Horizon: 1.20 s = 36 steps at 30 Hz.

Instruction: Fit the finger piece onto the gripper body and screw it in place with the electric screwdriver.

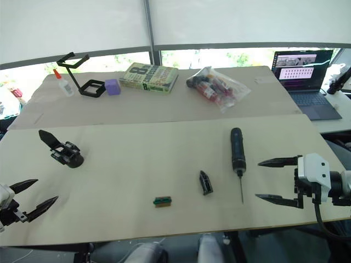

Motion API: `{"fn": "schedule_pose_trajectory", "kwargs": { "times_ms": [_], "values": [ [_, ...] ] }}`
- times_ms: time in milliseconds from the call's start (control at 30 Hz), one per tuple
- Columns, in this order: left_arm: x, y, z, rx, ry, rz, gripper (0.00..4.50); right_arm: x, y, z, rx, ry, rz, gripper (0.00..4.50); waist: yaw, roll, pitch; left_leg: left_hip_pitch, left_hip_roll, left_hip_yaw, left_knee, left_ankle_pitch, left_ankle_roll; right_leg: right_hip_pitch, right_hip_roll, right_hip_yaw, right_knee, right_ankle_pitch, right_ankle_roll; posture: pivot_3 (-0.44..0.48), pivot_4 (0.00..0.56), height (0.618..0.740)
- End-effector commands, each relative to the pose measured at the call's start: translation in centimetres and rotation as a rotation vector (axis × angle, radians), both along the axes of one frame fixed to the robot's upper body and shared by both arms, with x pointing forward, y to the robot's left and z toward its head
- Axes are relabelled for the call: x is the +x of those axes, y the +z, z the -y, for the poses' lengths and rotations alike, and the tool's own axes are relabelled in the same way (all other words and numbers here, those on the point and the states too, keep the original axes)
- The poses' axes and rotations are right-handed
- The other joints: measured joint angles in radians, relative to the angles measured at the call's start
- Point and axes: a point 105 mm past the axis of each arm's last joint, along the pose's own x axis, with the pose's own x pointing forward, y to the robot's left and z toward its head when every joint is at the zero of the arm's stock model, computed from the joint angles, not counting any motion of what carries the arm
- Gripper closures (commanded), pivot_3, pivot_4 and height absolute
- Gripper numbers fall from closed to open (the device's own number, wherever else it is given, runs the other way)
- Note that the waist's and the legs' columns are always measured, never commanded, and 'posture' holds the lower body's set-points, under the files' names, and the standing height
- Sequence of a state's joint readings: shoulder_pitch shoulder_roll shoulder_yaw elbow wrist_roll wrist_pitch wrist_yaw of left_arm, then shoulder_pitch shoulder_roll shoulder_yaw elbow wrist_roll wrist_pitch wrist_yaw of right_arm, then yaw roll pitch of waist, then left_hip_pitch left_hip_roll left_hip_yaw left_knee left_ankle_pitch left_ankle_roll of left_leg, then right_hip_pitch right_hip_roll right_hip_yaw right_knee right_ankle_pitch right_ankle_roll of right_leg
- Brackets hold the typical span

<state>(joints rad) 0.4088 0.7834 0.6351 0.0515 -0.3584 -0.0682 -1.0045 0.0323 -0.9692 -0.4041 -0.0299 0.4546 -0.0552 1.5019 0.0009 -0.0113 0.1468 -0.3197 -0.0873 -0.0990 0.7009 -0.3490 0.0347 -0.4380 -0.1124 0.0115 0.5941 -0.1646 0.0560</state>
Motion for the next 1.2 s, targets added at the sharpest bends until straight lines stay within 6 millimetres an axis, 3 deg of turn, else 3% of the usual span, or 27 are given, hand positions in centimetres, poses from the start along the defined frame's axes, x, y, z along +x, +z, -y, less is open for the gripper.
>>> {"fn": "schedule_pose_trajectory", "kwargs": {
  "times_ms": [33,167,367,467,633,733,900,1200],
  "values": [
    [0.3,1.3,0.2,-0.052,-0.005,0.056,0.06,0.1,0.9,-0.4,0.008,0.016,0.056,0.00,0.000,0.000,0.000,0.000,0.000,0.000,0.000,0.000,0.000,0.000,0.000,0.000,0.000,0.000,0.000,0.000,0.150,0.740],
    [0.8,2.7,0.1,-0.199,0.008,0.098,0.06,0.3,1.1,-0.8,0.058,0.009,0.074,0.00,0.000,0.000,0.000,0.000,0.000,0.000,0.000,0.000,0.000,0.000,0.000,0.000,0.000,0.000,0.000,0.000,0.150,0.740],
    [-0.1,3.3,-1.1,-0.359,0.159,0.122,0.06,0.5,2.2,-3.3,0.233,-0.022,0.061,0.00,-0.006,0.002,0.002,0.000,0.000,0.000,-0.001,0.000,-0.001,-0.001,0.000,0.001,0.000,0.000,0.000,0.000,0.150,0.740],
    [-2.3,1.8,-2.5,-0.356,0.269,0.117,0.06,-0.7,4.4,-5.6,0.419,0.106,0.196,0.00,-0.015,0.000,0.002,0.001,0.002,0.000,-0.003,0.000,-0.002,-0.001,0.002,0.001,-0.001,0.000,0.000,0.000,0.150,0.740],
    [-4.3,0.0,-3.9,-0.342,0.393,0.139,0.06,-0.8,5.0,-8.0,0.515,0.141,0.271,0.00,-0.008,-0.001,0.005,0.001,0.001,0.000,-0.004,0.000,-0.002,-0.001,0.001,0.001,-0.001,-0.001,0.000,0.000,0.150,0.740],
    [-3.3,0.0,-2.9,-0.331,0.365,0.159,0.06,-0.8,5.1,-8.5,0.540,0.157,0.254,0.00,0.011,-0.003,0.005,0.001,0.001,0.000,-0.003,0.000,-0.002,0.000,0.001,0.001,0.000,-0.001,-0.001,0.000,0.150,0.740],
    [0.0,-0.4,-0.6,-0.323,0.294,0.149,0.06,-0.6,5.7,-9.3,0.562,0.202,0.221,0.00,0.015,-0.002,0.005,0.002,0.001,0.000,-0.002,0.000,-0.003,0.001,0.001,0.000,0.000,-0.001,-0.001,0.000,0.150,0.740],
    [4.8,-1.1,0.5,-0.310,0.310,0.139,0.06,0.1,5.5,-8.8,0.540,0.205,0.209,0.00,-0.001,-0.003,0.005,0.001,0.001,0.000,-0.004,0.004,-0.010,-0.003,0.002,0.001,-0.001,0.000,-0.001,0.000,0.150,0.740]
  ]
}}
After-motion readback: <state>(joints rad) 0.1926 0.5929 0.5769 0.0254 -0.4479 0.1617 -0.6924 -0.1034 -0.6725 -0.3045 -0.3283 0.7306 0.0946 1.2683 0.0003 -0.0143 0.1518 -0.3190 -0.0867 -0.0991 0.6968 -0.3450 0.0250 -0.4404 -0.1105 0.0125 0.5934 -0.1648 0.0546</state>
